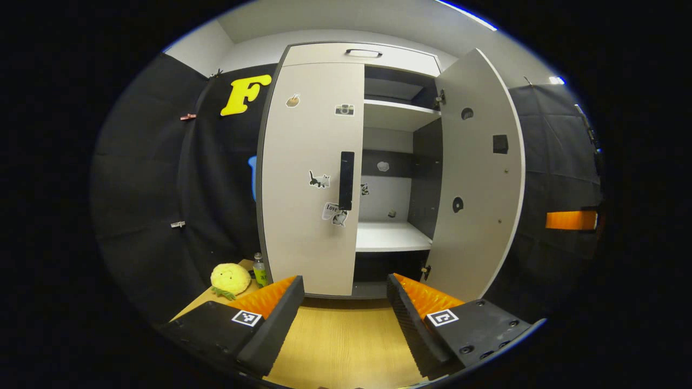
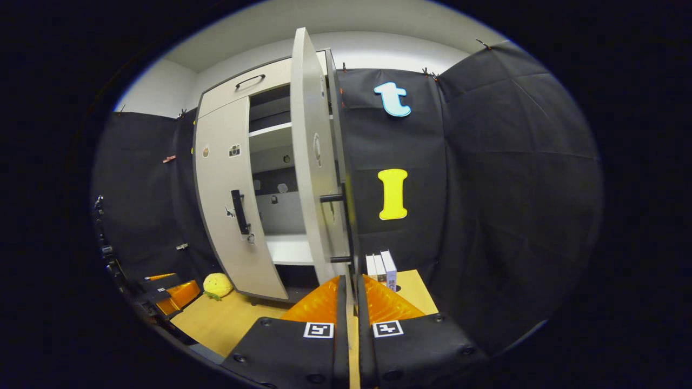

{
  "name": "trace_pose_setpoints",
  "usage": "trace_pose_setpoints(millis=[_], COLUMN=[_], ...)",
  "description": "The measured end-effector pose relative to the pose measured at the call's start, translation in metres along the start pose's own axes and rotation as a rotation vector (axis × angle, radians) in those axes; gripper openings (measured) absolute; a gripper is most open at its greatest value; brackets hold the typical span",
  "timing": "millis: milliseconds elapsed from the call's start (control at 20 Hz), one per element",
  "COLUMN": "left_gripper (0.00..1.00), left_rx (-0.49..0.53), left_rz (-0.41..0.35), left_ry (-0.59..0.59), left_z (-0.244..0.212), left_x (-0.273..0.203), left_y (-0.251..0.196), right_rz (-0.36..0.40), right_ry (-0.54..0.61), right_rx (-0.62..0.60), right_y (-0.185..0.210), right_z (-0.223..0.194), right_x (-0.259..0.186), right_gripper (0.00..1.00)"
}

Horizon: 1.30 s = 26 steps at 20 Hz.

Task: Open the right door of the double-door shoe cabinet with the right hand, and open the left door with the left hand.

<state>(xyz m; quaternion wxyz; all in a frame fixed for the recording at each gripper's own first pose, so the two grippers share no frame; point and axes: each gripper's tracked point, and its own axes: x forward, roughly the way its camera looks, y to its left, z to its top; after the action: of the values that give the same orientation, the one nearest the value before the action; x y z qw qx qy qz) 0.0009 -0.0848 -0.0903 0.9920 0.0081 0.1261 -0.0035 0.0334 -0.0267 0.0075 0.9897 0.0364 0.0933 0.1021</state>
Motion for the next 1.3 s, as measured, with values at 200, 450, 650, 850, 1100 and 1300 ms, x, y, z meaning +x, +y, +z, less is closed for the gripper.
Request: trace_pose_setpoints(millis=[200, 450, 650, 850, 1100, 1300], left_gripper=[0.95, 0.95, 0.95, 0.95, 0.95, 0.95], left_rx=[0.021, 0.055, 0.042, 0.058, 0.030, 0.020], left_rz=[-0.022, -0.046, -0.091, -0.148, -0.160, -0.155], left_ry=[-0.035, -0.071, -0.098, -0.143, -0.153, -0.156], left_z=[0.016, 0.032, 0.051, 0.084, 0.113, 0.130], left_x=[0.026, 0.065, 0.092, 0.123, 0.168, 0.200], left_y=[0.023, 0.054, 0.071, 0.066, 0.052, 0.035], right_rz=[0.046, 0.089, 0.085, 0.029, -0.001, 0.008], right_ry=[0.025, 0.016, 0.007, -0.034, -0.071, -0.053], right_rx=[0.007, -0.014, -0.049, -0.044, -0.012, -0.025], right_y=[0.051, 0.109, 0.131, 0.140, 0.132, 0.122], right_z=[-0.019, -0.022, -0.032, -0.034, -0.035, -0.047], right_x=[0.010, 0.002, 0.057, 0.071, 0.098, 0.117], right_gripper=[0.12, 0.12, 0.05, 0.05, 0.31, 0.82])
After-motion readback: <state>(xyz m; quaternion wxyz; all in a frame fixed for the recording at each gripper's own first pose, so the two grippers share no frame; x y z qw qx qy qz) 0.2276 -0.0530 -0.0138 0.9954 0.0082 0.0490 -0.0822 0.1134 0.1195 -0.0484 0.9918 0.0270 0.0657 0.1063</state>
